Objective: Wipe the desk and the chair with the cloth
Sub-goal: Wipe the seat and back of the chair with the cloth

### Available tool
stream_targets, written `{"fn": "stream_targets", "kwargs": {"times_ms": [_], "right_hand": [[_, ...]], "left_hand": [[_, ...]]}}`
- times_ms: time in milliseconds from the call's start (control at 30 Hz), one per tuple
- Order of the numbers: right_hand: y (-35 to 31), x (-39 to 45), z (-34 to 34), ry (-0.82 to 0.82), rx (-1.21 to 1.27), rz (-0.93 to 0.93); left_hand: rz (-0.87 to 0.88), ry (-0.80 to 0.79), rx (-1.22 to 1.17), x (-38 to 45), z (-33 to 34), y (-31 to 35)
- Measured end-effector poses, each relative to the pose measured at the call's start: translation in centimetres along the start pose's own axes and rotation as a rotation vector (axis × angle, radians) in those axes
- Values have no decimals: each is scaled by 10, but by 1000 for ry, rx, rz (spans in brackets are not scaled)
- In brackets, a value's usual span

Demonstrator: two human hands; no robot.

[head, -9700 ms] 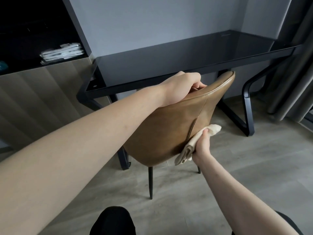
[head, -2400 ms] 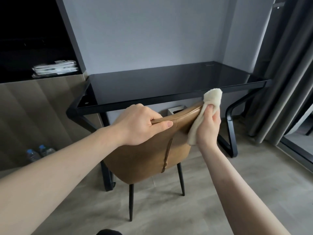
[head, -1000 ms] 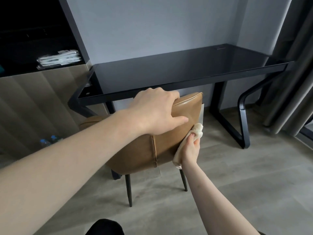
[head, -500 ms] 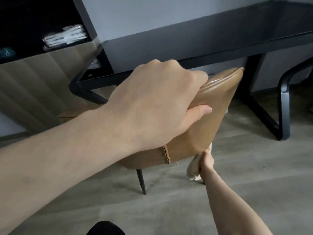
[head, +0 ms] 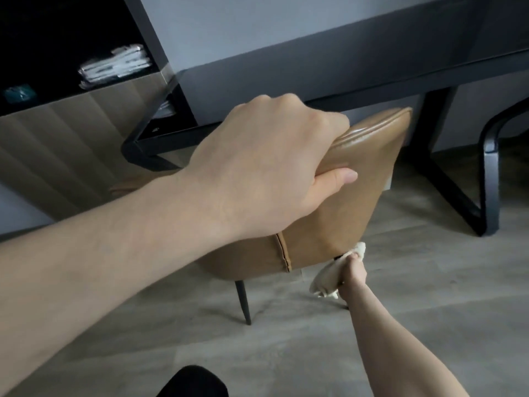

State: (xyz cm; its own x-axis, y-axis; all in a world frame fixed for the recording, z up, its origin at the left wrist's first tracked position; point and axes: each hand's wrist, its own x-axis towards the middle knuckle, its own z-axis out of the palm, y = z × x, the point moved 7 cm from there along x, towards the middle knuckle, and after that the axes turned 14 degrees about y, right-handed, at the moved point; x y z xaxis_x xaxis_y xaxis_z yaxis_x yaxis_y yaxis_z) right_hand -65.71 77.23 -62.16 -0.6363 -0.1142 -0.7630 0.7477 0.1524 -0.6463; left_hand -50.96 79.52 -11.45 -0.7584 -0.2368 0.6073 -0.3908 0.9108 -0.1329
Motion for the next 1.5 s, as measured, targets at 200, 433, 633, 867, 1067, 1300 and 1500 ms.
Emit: {"fn": "stream_targets", "kwargs": {"times_ms": [200,433,633,867,1067,1300,1500], "right_hand": [[-42,-66,-19,-103,273,16],[-90,-159,-57,-78,224,-208],[-145,-280,-82,-157,184,-592],[-133,-314,-92,-159,169,-796],[-117,-257,-64,-87,-4,-707],[-119,-257,-50,-100,115,-591],[-122,-337,-57,-193,174,-846]], "left_hand": [[-15,-65,84,4,-2,5],[-88,-73,13,3,-6,2],[-291,-113,-191,-1,-20,-3],[-546,-270,-480,-4,-20,-20],[-555,-290,-516,-3,-10,-23],[-615,-267,-516,2,-6,-27],[-722,-306,-606,-5,-14,-27]]}}
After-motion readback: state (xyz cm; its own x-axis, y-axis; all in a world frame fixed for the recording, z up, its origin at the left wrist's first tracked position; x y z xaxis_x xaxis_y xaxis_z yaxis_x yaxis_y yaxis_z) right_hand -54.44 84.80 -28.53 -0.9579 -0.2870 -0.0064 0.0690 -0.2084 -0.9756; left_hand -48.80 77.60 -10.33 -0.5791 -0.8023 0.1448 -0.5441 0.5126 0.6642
